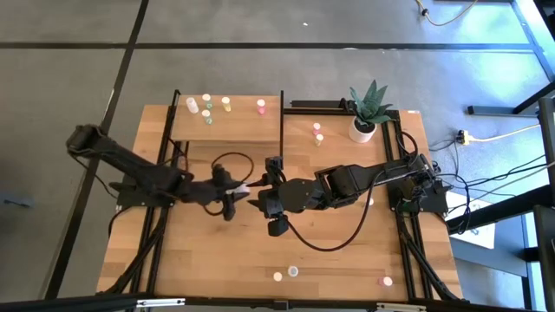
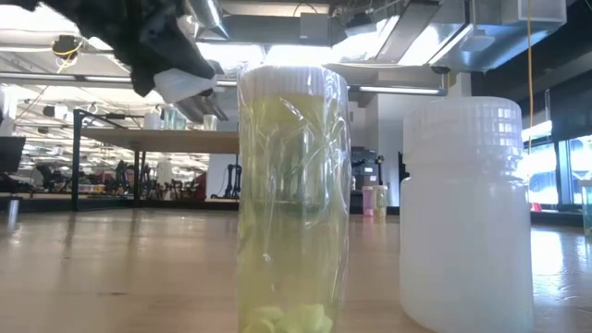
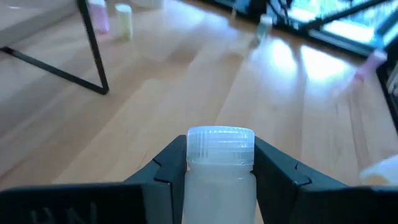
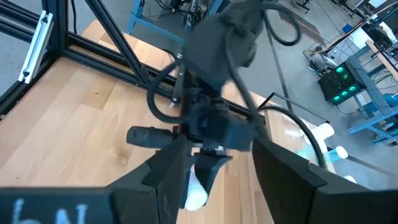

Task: Pick and place medicine bottles onto shelf by color
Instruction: Put the top white pill bottle aligned with the other white pill bottle on the shelf

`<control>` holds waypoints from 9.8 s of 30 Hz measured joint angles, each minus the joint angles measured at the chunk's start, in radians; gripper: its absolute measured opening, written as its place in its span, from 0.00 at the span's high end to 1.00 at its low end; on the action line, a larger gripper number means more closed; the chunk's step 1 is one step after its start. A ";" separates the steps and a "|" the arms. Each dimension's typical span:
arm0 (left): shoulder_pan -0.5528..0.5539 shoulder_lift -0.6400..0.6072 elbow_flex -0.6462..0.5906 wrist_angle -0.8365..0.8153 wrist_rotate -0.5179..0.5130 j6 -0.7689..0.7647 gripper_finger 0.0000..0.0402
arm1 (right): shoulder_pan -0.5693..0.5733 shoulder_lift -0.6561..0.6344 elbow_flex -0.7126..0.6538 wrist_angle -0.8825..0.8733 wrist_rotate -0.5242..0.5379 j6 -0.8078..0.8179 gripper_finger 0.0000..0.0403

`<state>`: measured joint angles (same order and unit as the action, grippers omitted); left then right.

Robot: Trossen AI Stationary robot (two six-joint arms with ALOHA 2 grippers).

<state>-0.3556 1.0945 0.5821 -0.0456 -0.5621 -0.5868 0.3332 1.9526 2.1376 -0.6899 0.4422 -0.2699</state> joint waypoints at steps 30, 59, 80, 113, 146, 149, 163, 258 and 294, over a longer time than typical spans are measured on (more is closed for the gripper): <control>-0.123 0.092 -0.319 1.064 -0.345 0.390 0.67 | 0.000 0.000 0.000 0.006 0.000 0.000 0.54; -0.110 -0.293 -0.319 1.143 -1.010 0.867 0.67 | 0.000 0.000 0.000 0.006 0.000 0.000 0.54; -0.048 -0.319 -0.319 1.127 -1.009 1.019 0.67 | 0.000 0.000 0.000 0.006 0.000 0.000 0.54; -0.013 -0.437 -0.319 1.132 -0.973 1.196 0.67 | -0.003 0.000 0.000 0.012 0.000 0.000 0.54; -0.461 -0.375 -0.319 0.997 -0.751 1.218 0.67 | -0.134 0.066 0.000 0.276 -0.152 0.608 0.54; -0.472 -0.362 -0.319 0.965 -0.748 1.195 0.67 | -0.146 0.085 0.000 0.279 -0.157 0.639 0.54; -0.474 -0.262 -0.319 0.918 -0.646 1.086 0.67 | -0.193 0.159 0.000 0.279 -0.322 0.684 0.54; -0.409 -0.199 -0.319 0.883 -0.651 1.039 0.67 | -0.208 0.244 0.211 0.043 -0.267 0.891 0.45; -0.371 -0.162 -0.319 0.882 -0.647 1.007 0.67 | -0.219 0.345 0.212 0.062 -0.277 1.023 0.47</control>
<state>-0.7265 0.9321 0.2626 0.8361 -1.2095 0.4202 0.1139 2.2974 2.3493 -0.6281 0.1650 0.7536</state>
